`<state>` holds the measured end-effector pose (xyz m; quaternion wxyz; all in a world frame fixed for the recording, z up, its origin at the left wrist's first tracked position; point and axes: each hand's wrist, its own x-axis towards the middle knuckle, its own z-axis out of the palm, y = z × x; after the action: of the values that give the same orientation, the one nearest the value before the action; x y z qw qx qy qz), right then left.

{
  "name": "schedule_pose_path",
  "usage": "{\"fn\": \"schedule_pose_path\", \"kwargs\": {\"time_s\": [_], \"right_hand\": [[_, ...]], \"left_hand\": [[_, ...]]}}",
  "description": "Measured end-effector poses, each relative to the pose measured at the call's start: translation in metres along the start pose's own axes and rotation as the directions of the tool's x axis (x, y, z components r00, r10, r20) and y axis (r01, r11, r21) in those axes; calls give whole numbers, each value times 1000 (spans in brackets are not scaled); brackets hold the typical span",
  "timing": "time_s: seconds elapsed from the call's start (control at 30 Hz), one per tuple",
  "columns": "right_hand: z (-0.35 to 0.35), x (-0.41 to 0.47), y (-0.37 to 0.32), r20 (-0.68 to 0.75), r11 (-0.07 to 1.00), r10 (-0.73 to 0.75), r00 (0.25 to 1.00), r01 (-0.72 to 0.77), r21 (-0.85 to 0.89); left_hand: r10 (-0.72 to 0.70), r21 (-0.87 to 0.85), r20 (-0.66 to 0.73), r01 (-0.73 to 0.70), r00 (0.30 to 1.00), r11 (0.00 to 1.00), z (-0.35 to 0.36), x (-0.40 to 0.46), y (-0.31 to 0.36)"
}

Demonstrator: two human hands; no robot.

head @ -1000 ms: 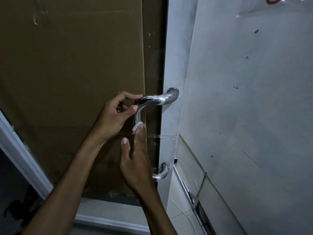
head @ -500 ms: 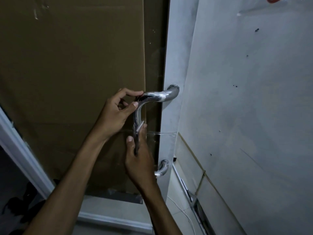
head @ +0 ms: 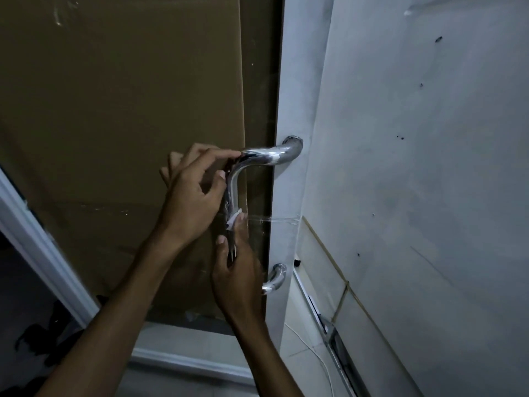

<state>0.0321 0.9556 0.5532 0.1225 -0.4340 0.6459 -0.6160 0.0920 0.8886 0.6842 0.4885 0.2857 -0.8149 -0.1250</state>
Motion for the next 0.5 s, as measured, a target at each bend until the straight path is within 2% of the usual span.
{"fn": "schedule_pose_path", "kwargs": {"time_s": [0.13, 0.43, 0.5], "right_hand": [[6, -7, -2, -28, 999, -39, 999, 38, -13], [14, -10, 10, 5, 1000, -18, 1000, 19, -6], [18, -14, 21, -8, 1000, 26, 1000, -26, -17]], "left_hand": [[-9, 21, -44, 10, 999, 1000, -7, -18, -9], [-74, 4, 39, 74, 996, 997, 7, -40, -33], [-84, 6, 56, 84, 995, 996, 9, -42, -34]]}}
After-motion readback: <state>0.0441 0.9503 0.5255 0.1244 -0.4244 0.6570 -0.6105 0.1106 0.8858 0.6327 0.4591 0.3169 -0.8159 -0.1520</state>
